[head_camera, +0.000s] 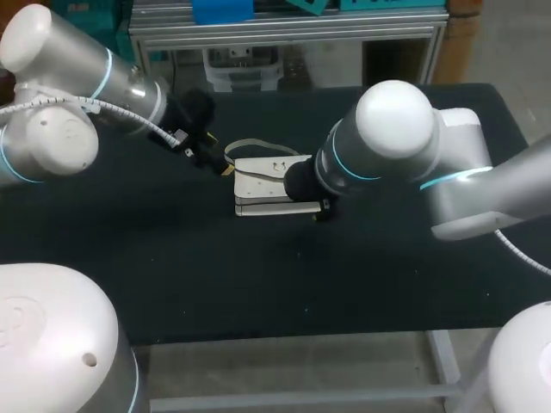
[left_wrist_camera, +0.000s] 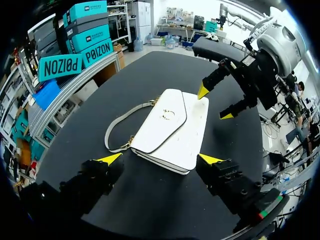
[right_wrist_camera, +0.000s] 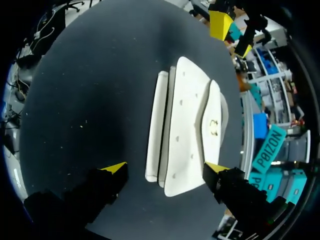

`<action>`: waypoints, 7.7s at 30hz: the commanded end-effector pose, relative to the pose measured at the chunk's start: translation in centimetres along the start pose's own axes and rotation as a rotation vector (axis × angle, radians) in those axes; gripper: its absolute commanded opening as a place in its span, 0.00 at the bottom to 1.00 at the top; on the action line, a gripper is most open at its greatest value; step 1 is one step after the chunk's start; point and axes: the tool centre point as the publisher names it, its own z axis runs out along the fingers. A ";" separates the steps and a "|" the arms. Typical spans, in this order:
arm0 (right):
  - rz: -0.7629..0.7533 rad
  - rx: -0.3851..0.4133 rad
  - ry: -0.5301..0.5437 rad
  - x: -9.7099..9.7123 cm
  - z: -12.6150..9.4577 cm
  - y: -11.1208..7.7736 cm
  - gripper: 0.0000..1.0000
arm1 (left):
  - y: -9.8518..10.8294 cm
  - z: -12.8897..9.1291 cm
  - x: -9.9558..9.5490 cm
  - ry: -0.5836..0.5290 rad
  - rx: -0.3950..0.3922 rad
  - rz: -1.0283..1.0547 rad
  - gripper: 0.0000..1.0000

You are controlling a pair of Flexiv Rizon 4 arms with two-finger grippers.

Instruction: Pick up the bag, open it, inspect its contents, close it, and place it on the opposite side

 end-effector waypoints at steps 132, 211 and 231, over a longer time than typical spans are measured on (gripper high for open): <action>0.020 0.055 -0.154 -0.3 2.4 0.7 0.00 | -6.5 7.7 -1.7 0.146 0.247 0.644 0.00; 0.040 -0.021 -0.097 -1.0 -1.8 1.4 1.00 | -7.0 9.8 -3.5 0.111 0.136 0.450 0.00; -0.014 -0.005 -0.211 -3.8 -7.6 1.8 0.00 | -9.7 4.4 -0.4 0.028 0.140 0.395 0.00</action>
